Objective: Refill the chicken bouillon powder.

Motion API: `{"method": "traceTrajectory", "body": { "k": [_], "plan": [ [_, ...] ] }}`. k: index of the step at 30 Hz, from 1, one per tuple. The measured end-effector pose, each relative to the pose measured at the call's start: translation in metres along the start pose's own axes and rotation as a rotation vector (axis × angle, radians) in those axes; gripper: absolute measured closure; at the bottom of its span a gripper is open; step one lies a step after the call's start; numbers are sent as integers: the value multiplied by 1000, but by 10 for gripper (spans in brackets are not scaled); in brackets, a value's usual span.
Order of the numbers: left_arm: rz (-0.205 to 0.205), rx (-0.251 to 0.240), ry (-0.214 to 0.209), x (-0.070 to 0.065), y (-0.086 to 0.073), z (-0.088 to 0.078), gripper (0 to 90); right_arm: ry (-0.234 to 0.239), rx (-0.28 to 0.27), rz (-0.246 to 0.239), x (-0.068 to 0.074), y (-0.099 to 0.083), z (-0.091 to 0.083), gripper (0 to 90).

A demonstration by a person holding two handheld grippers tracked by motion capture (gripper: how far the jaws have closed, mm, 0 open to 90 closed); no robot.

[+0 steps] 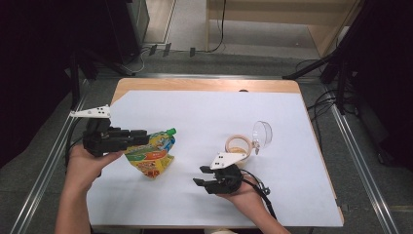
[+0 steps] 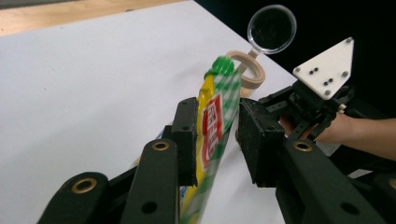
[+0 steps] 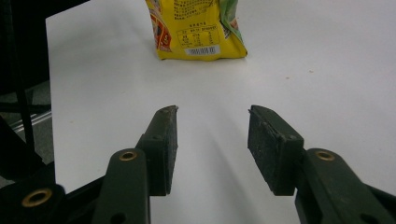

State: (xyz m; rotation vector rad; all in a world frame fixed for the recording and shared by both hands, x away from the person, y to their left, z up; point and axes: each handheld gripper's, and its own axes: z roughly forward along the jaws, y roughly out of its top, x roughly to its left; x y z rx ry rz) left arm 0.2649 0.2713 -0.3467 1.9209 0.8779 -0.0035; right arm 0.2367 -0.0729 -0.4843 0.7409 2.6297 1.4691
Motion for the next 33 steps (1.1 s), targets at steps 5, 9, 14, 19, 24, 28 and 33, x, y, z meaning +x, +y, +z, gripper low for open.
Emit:
{"method": "traceTrajectory", "body": {
  "k": [5,9,14,19,24,28,33],
  "plan": [
    [-7,-24,17,-1,9,-6,683,-2,1,7,-1,1,-2,543],
    [-22,-41,34,2,16,-10,684,5,9,13,-2,3,-2,540],
    [-58,-45,88,10,24,-13,681,17,25,30,-2,4,-3,539],
    [-71,-34,136,21,21,-10,654,18,24,32,-4,8,-6,537],
    [-108,-48,164,35,12,-7,619,15,17,43,-7,12,-14,531],
    [-116,-39,180,44,4,-2,602,14,12,53,-9,15,-19,529],
    [-114,-20,195,55,-6,3,582,9,4,49,-12,18,-26,529]
  ]
}}
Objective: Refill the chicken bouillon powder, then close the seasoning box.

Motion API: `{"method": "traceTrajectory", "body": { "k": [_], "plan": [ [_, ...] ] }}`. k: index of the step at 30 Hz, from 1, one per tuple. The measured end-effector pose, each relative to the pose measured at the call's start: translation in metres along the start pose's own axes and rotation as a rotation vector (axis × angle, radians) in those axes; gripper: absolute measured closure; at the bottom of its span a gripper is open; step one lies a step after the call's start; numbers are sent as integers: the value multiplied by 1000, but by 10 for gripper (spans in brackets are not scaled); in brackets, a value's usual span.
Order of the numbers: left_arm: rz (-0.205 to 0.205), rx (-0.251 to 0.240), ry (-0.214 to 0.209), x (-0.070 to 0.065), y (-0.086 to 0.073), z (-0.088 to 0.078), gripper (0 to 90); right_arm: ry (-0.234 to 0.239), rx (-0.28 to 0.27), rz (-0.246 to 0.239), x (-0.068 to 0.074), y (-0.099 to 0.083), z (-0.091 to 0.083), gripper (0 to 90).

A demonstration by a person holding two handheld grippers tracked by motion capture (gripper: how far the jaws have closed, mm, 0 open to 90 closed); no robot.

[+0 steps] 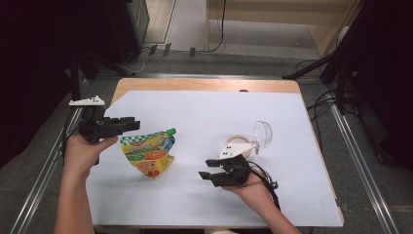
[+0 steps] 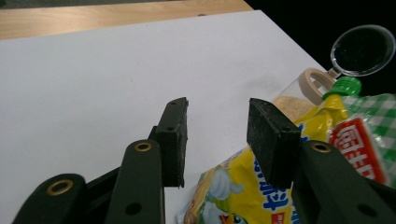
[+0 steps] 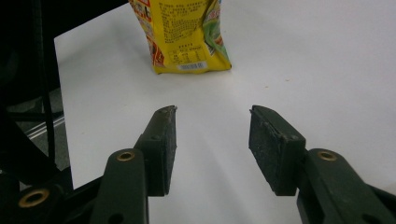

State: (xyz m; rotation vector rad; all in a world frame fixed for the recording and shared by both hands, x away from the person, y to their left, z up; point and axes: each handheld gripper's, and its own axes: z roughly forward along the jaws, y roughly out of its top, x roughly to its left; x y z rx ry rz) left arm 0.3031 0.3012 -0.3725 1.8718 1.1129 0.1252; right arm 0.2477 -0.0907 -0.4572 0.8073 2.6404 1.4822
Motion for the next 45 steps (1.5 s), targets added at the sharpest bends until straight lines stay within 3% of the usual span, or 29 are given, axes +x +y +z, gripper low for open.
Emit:
{"method": "traceTrajectory", "body": {
  "k": [20,27,45],
  "plan": [
    [-6,34,-3,9,-12,15,512,-29,-28,7,-9,18,-32,518],
    [14,50,-2,10,-15,22,507,-39,-42,12,-15,22,-43,518],
    [8,80,-21,14,-22,35,493,-130,-102,39,-40,32,-92,565]
  ]
}}
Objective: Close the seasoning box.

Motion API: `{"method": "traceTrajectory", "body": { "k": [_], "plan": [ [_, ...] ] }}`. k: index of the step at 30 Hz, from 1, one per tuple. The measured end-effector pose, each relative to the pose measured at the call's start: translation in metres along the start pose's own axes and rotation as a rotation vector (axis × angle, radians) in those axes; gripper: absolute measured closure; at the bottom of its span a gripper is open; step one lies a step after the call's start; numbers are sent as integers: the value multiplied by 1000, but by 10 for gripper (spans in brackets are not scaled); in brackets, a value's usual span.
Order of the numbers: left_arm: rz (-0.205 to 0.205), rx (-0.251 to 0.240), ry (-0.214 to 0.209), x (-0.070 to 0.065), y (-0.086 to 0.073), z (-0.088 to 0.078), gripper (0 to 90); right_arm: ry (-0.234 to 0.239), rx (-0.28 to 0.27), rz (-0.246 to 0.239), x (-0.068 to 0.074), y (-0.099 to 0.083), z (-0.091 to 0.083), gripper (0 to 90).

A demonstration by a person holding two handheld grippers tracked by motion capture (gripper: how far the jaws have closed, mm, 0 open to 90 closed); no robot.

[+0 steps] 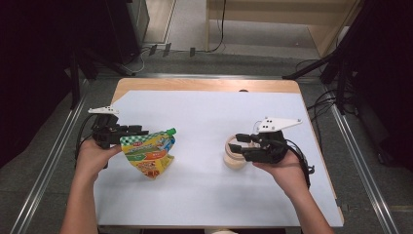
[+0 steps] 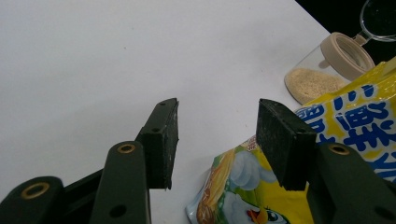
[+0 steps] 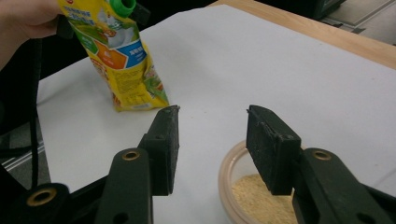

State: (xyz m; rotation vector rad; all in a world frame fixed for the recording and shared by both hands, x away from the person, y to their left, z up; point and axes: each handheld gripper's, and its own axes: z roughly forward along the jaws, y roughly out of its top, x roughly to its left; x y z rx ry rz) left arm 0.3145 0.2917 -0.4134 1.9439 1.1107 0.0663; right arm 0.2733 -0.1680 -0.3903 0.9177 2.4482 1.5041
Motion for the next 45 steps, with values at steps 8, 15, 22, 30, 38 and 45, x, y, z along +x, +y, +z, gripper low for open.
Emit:
{"method": "traceTrajectory", "body": {
  "k": [8,15,22,30,38,45],
  "plan": [
    [-2,0,-2,-1,0,0,492,-35,-9,26,-15,2,-23,688],
    [9,9,4,-3,-2,1,491,-63,-16,46,-24,3,-41,851],
    [8,13,0,-3,-3,3,490,-118,-27,42,-33,4,-63,900],
    [1,19,-2,-2,-4,5,479,-203,-58,82,-51,-3,-87,900],
    [1,17,-6,-1,-4,5,476,-236,-18,134,-70,-19,-76,900],
    [-11,20,-9,0,-4,6,461,-223,16,177,-80,-33,-59,900]
  ]
}}
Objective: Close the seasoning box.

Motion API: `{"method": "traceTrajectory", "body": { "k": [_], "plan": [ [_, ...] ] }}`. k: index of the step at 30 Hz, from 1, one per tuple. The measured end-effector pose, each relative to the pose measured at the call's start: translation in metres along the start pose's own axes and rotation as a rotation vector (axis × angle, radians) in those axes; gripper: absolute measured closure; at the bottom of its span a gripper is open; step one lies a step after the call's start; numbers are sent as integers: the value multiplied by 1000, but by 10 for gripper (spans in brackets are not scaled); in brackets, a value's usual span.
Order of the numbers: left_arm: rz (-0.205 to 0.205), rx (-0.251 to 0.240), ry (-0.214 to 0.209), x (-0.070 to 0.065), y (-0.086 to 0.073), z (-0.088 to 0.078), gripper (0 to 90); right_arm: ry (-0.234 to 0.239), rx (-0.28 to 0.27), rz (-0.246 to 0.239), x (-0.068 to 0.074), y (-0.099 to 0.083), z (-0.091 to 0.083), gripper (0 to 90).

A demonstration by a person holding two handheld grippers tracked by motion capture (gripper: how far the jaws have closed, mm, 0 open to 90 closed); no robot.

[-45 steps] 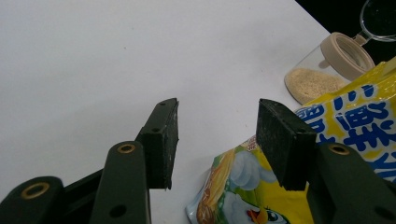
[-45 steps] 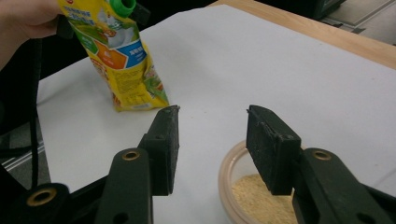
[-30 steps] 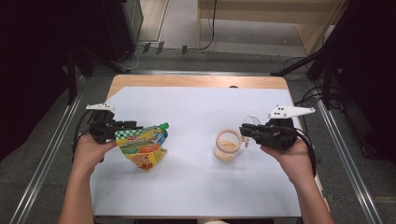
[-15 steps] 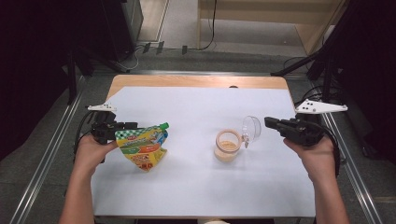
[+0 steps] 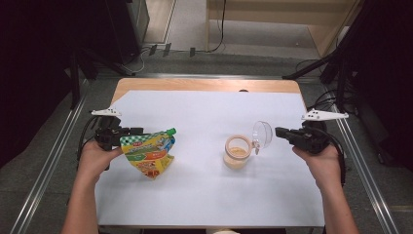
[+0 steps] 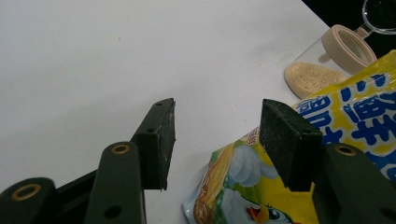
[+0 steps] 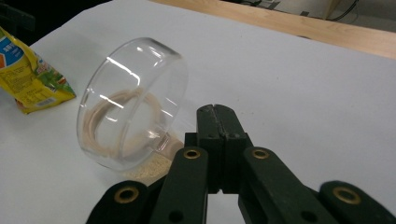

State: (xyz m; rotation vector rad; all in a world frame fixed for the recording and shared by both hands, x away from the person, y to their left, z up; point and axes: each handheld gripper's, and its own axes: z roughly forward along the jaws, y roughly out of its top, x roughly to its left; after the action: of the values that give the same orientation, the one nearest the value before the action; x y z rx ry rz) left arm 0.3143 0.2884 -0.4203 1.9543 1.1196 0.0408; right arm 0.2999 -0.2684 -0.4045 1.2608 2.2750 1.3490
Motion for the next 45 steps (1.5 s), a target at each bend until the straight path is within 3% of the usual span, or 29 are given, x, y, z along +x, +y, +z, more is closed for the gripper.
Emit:
{"method": "traceTrajectory", "body": {
  "k": [20,30,38,45],
  "plan": [
    [-17,7,-1,3,-2,3,454,69,12,-32,22,0,16,900],
    [-24,8,-2,4,-3,4,450,121,24,-81,44,1,30,892],
    [-25,5,-4,4,-3,3,447,112,36,-75,40,-2,35,725],
    [-25,5,-2,4,-3,3,447,83,-5,-65,27,-4,32,505]
  ]
}}
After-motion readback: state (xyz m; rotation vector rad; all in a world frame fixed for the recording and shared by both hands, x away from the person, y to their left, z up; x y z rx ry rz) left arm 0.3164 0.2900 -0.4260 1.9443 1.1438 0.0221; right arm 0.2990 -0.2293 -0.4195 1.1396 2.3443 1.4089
